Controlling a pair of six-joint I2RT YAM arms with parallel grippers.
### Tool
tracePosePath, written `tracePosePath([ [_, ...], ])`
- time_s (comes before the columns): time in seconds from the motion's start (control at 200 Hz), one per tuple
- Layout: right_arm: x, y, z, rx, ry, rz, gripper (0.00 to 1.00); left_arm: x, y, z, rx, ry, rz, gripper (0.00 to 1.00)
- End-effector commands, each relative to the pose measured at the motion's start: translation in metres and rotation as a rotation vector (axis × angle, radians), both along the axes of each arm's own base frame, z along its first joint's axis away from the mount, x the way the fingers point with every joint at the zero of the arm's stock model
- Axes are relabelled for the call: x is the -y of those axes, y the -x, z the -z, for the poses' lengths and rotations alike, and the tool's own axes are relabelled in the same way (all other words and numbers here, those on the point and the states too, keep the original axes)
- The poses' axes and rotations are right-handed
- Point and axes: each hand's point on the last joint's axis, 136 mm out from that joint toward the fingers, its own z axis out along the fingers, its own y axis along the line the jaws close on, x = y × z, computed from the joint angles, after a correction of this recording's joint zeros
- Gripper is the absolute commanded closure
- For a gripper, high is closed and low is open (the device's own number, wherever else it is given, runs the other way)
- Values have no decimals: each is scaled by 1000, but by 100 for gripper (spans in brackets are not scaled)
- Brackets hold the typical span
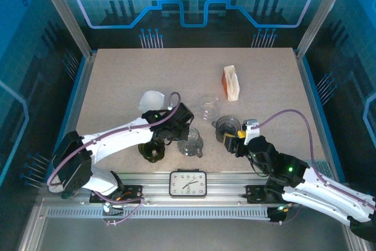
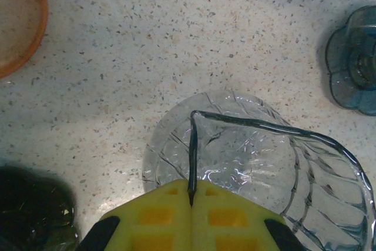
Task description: Place the coffee filter in the dripper
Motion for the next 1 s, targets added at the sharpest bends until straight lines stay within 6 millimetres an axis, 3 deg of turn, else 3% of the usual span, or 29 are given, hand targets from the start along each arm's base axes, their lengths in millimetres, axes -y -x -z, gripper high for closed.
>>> tracePosePath([
  [0.0,5,2,7,-18,11,17,41,6,-6,5,30,-2,-9,100],
  [0.27,1,3,13,-48,17,8,40,4,2,23,17,-65,12,100],
  [0.535,-6,3,13,-77,6,-5,39,3,7,11,40,-24,5,72],
  [0.65,-4,1,15,-107,14,28,38,5,7,-10,74,29,1,60],
  [0.835,19,-14,20,-172,61,166,39,13,7,-71,183,213,13,31],
  [0.996,30,-34,34,-300,-1,205,43,3,11,-110,276,293,13,7],
])
